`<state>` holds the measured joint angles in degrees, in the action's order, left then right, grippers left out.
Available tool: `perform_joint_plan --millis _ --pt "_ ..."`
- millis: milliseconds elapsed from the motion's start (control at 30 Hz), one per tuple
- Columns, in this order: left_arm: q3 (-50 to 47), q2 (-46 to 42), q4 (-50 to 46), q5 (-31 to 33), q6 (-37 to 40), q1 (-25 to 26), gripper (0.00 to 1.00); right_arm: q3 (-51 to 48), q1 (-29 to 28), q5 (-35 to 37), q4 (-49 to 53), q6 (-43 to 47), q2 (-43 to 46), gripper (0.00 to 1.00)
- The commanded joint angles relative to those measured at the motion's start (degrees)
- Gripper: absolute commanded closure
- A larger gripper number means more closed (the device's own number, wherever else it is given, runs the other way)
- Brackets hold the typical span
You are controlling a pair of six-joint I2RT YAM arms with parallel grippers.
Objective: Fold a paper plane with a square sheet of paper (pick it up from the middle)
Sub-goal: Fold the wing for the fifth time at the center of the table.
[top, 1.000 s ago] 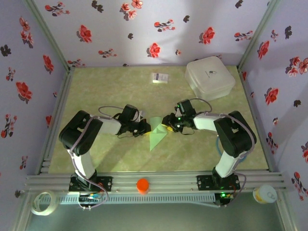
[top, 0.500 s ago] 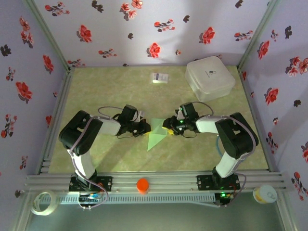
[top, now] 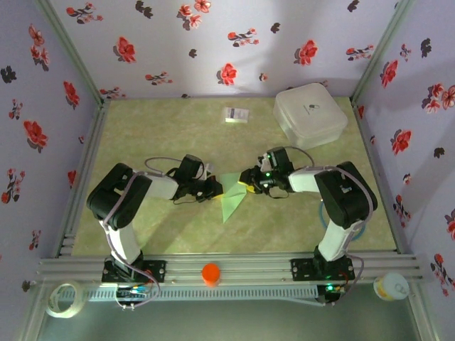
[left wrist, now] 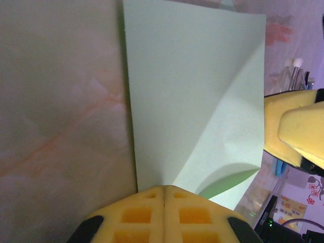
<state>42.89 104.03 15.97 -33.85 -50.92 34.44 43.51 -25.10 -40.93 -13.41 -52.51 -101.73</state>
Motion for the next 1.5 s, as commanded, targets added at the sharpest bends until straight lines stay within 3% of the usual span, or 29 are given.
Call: perform_joint_plan --millis 0,333,400,533,700,900,1000,1167,1467 --pt "-1.89 1.08 -3.73 0.68 -0.3 -0.36 1.0 2.05 0.39 -2.61 1.07 2.47 -1.52 0.64" --pt "-1.85 1.17 -3.75 0.7 -0.21 -0.42 1.0 4.49 1.79 -5.37 4.62 8.08 -3.97 0.72" --pt "-1.91 0.93 -3.65 0.79 -0.27 -0.42 1.0 4.4 1.82 -5.57 4.97 8.14 -4.0 0.82" --pt "-1.83 -0.8 -3.49 0.8 -0.64 -0.51 0.96 2.52 1.8 -4.72 3.39 6.35 -2.33 0.9" --pt "-1.1 -5.51 -4.04 1.21 -0.7 -0.51 0.81 -3.12 1.79 -1.93 -5.64 -3.03 0.94 0.97" --pt "-0.53 -11.86 -8.7 5.06 2.8 0.28 0.68 -11.51 1.16 7.85 -17.06 -17.99 7.37 1.0" --pt "0.31 -14.95 -13.69 9.54 8.06 3.24 0.65 -14.18 -0.17 14.35 -15.96 -23.08 11.03 1.0" --pt "2.43 -18.94 -23.69 24.04 17.23 12.5 0.58 -17.86 -3.7 23.83 -14.27 -29.8 16.14 1.0" --pt "10.62 -11.14 -33.21 47.07 24.85 26.73 0.52 -17.84 -5.57 28.45 -8.17 -30.68 22.15 1.0"
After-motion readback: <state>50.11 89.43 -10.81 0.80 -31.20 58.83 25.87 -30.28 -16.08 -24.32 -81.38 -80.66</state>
